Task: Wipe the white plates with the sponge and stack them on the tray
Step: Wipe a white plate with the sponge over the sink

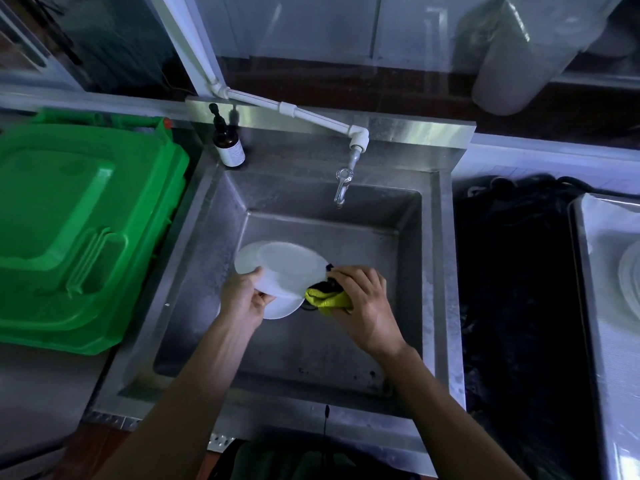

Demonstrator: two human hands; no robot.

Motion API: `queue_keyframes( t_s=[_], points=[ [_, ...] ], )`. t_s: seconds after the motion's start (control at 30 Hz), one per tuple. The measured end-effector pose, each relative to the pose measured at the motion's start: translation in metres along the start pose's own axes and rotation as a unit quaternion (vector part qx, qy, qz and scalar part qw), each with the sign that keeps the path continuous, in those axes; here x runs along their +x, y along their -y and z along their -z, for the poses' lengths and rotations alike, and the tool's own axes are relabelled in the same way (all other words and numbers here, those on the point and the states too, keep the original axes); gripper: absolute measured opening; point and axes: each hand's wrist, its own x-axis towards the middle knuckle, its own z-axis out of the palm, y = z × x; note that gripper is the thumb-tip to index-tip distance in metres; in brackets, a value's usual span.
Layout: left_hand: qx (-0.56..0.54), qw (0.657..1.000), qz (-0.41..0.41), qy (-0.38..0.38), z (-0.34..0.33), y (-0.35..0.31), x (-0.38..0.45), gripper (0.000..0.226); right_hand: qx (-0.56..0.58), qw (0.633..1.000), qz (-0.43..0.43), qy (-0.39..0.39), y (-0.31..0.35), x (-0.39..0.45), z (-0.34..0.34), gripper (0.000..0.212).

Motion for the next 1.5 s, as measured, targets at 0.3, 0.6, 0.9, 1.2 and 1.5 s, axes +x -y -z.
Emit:
queue_keyframes(
  t_s=[0.3, 0.6, 0.9, 1.2, 1.5],
  points=[
    [0.059, 0.997, -0.017, 0.048, 0.012, 0.015, -0.005, 0.044, 0.083, 0.994, -0.002, 0.074, 0.036, 0.027, -0.001, 0.066],
    [0.043, 0.992, -0.026, 0.118, 0.01, 0.019, -0.012, 0.029, 0.053, 0.997, -0.038, 0.039, 0.037, 0.021, -0.015, 0.055],
    [0.027, 0.991, -0.03, 0.128, 0.006, 0.027, -0.019, 0.022, 0.026, 0.99, -0.128, 0.047, 0.05, 0.011, -0.032, 0.062],
    [0.041, 0.984, -0.039, 0.169, 0.006, 0.022, -0.02, 0.029, 0.012, 0.987, -0.155, 0.028, 0.046, 0.015, -0.026, 0.056],
    [0.032, 0.976, -0.035, 0.211, 0.015, 0.023, -0.018, 0.032, 0.059, 0.977, -0.203, 0.023, 0.032, 0.012, -0.024, 0.053]
  ],
)
